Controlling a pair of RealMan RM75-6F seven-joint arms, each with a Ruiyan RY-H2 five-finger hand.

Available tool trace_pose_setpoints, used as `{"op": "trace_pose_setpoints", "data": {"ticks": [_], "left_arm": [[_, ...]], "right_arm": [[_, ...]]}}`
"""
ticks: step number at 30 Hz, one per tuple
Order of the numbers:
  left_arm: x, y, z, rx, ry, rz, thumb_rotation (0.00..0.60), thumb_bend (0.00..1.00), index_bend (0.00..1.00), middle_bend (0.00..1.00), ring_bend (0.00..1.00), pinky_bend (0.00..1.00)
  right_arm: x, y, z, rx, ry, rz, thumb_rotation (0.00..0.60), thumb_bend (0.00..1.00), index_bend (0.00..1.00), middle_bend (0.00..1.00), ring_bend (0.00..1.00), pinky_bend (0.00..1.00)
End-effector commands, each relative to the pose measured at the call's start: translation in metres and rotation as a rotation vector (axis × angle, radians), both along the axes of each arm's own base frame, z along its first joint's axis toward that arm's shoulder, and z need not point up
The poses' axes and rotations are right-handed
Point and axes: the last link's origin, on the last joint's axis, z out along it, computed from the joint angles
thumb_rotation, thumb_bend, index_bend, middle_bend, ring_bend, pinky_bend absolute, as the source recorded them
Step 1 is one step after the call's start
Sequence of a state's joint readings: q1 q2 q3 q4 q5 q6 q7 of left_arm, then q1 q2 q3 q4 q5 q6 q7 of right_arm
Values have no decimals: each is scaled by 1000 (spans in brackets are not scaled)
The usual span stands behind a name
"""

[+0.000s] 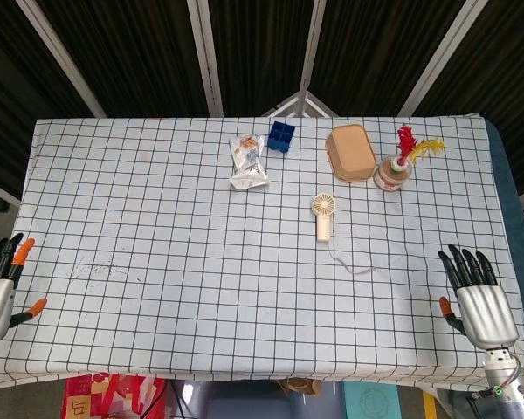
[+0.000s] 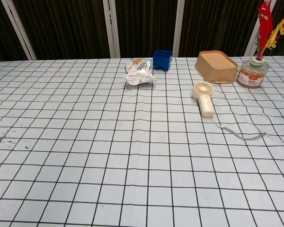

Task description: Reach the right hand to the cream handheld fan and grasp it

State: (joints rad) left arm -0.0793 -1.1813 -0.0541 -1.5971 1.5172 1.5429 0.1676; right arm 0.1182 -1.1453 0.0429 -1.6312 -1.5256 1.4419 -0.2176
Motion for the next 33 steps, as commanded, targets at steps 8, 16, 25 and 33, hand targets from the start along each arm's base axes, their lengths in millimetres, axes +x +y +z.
{"op": "trace_pose_setpoints", "data": {"ticks": [8, 16, 25, 33], "left_arm": [[1, -1, 0, -1, 4, -6, 600, 94, 0, 0, 0, 0], [1, -1, 0, -2, -3, -5, 600, 94, 0, 0, 0, 0], [3, -3, 0, -5, -7, -12, 600, 94, 0, 0, 0, 0], [3, -2, 0, -10, -22, -14, 600, 93, 0, 0, 0, 0]], "right_arm": [[0, 2, 1, 0, -4, 0, 600, 452, 0, 0, 0, 0], [1, 1, 0, 5, -4, 2, 600, 452, 0, 0, 0, 0], [2, 1, -3, 20, -16, 5, 600, 452, 0, 0, 0, 0], [23, -31, -14, 64, -73, 23, 600, 453, 0, 521, 593, 642]]}}
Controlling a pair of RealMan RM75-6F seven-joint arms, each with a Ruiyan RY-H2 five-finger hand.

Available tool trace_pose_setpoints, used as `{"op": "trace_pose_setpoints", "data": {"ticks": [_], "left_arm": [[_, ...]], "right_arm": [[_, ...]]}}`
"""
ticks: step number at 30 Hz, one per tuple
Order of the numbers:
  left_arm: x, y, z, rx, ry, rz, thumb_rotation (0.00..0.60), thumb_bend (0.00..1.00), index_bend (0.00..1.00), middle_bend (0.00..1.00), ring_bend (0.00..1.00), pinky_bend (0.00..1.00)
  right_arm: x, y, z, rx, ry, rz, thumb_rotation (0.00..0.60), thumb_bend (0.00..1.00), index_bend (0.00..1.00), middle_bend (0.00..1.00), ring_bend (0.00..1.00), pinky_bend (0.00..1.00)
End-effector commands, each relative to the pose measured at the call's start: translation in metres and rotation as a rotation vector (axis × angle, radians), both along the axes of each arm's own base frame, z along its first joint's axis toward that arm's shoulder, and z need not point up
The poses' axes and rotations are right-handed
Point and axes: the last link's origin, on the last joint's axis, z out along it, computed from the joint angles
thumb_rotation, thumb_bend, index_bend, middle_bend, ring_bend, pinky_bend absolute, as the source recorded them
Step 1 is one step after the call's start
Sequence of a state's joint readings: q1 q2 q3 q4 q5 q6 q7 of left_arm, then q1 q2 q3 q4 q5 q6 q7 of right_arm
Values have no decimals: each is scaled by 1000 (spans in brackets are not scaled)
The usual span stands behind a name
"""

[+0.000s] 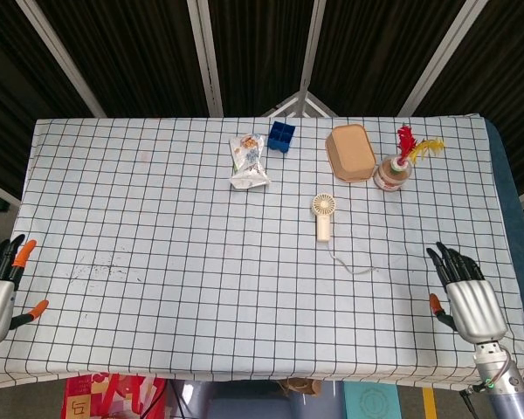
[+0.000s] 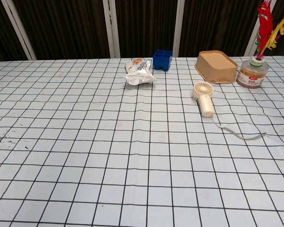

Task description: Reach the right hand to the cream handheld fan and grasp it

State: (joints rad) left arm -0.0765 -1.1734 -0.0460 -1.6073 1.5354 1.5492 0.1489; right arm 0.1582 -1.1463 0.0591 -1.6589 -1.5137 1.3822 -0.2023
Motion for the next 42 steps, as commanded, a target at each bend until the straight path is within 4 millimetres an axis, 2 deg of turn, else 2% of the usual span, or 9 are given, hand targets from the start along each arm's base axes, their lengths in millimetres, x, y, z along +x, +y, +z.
{"op": "trace_pose_setpoints", "data": {"ticks": [1, 3, 6, 11, 18, 28, 36, 42], "left_arm": [[0, 1, 0, 0, -5, 0, 600, 94, 0, 0, 0, 0], [1, 2, 0, -1, -6, -1, 600, 94, 0, 0, 0, 0], [2, 3, -1, -4, -11, -5, 600, 93, 0, 0, 0, 0], [1, 3, 0, -9, -21, -2, 600, 93, 0, 0, 0, 0], [-1, 2, 3, -11, -34, 10, 600, 93, 0, 0, 0, 0], [-4, 4, 5, -12, -42, 20, 600, 93, 0, 0, 0, 0], [-3, 4, 6, -12, -49, 16, 600, 94, 0, 0, 0, 0], [-3, 4, 6, -15, -53, 16, 600, 94, 0, 0, 0, 0]], "right_arm": [[19, -28, -11, 39, -48, 6, 600, 471, 0, 625, 691, 707], [31, -47, -21, 78, -75, -1, 600, 541, 0, 746, 806, 785], [49, -68, -37, 127, -105, -5, 600, 633, 0, 818, 876, 827], [77, -100, -69, 199, -99, -9, 600, 717, 0, 848, 912, 835], [99, -131, -110, 258, -78, -60, 600, 736, 0, 851, 918, 835], [117, -153, -147, 287, -82, -112, 600, 736, 0, 851, 918, 835], [110, -157, -164, 291, -75, -168, 600, 736, 0, 851, 918, 835], [103, -157, -165, 276, -78, -191, 600, 736, 0, 851, 918, 835]]}}
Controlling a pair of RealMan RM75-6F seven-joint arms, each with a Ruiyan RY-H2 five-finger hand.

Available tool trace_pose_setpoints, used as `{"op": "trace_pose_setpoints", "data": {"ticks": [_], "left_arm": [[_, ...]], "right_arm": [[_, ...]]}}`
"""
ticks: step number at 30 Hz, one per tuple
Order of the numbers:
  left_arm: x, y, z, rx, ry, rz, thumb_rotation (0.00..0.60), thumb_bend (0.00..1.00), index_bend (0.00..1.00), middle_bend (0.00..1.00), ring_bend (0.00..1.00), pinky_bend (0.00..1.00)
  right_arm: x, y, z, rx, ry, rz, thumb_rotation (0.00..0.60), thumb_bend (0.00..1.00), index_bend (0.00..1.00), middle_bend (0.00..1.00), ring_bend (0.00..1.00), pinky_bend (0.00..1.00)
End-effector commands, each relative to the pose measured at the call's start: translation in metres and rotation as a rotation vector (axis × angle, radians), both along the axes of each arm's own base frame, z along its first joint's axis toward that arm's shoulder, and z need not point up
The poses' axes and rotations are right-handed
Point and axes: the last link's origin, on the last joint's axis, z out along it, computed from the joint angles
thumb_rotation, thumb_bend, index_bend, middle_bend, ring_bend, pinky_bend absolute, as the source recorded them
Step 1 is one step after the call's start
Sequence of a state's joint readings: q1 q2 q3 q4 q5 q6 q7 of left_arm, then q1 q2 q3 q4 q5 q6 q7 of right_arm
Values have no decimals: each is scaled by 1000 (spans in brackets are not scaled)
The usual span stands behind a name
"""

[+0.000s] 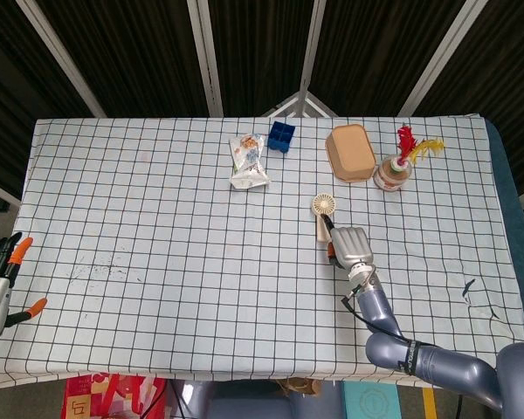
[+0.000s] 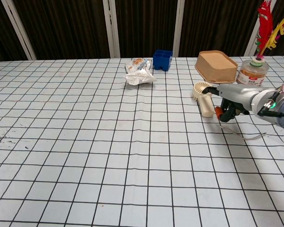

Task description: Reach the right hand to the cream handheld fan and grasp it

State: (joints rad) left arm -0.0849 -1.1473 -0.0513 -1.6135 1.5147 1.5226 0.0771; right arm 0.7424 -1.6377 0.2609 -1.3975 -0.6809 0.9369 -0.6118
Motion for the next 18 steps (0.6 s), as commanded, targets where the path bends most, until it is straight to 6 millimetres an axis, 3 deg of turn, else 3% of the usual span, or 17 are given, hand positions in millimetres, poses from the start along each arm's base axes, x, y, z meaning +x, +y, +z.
{"op": "trace_pose_setpoints", "data": {"ticks": [1, 18], "left_arm": [[0, 0, 0, -2, 1, 0, 600, 93, 0, 0, 0, 0], [0, 0, -2, -6, 4, 0, 600, 93, 0, 0, 0, 0]], "right_arm": [[-1, 1, 1, -3, 0, -2, 600, 736, 0, 851, 918, 835], [-4, 1, -2, -1, 7, -14, 600, 737, 0, 851, 918, 835]]}}
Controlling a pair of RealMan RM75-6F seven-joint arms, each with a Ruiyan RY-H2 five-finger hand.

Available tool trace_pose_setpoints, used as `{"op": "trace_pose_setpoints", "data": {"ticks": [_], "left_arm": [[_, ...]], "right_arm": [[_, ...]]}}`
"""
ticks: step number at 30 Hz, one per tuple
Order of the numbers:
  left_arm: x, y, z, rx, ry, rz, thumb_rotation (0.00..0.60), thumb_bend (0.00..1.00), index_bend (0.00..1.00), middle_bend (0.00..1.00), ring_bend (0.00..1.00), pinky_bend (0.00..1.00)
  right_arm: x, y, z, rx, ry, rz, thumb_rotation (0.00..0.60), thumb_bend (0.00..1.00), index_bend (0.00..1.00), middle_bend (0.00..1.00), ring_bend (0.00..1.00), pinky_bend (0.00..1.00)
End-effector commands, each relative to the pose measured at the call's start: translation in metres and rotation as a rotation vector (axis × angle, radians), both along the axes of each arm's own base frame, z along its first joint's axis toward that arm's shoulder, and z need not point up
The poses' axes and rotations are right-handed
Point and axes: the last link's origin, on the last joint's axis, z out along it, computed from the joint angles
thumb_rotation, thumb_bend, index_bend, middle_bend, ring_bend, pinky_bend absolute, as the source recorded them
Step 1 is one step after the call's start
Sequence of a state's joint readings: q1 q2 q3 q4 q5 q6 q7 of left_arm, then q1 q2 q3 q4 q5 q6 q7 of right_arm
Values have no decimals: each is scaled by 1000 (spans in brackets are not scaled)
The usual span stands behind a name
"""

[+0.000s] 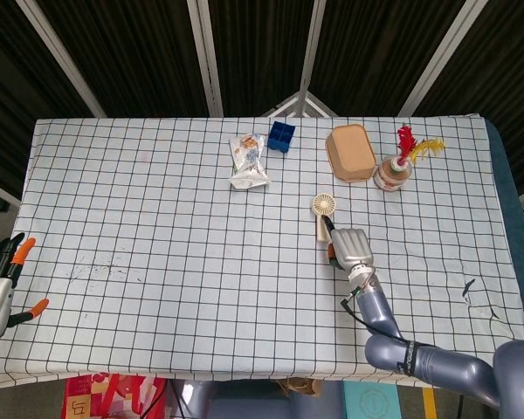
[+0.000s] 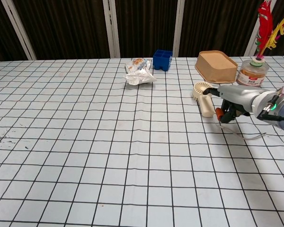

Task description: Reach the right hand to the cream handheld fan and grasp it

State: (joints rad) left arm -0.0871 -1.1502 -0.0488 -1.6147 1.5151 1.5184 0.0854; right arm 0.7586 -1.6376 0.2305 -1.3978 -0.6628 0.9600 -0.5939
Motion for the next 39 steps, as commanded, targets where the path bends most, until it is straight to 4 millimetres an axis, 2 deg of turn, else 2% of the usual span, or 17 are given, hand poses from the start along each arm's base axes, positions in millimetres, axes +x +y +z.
{"op": "trace_pose_setpoints", "data": {"ticks": [1, 28, 39], "left_arm": [[0, 0, 0, -1, -1, 1, 600, 93, 0, 0, 0, 0], [0, 0, -1, -5, -2, 0, 600, 94, 0, 0, 0, 0], [0, 0, -1, -4, -3, -2, 600, 94, 0, 0, 0, 0]], "right_arm": [[-3, -1, 0, -2, 5, -11, 600, 736, 0, 851, 918, 835], [-3, 2, -3, -6, -4, -19, 600, 743, 0, 851, 918, 835], [-2, 7, -13, 17, -9, -28, 600, 748, 0, 851, 918, 835]]}}
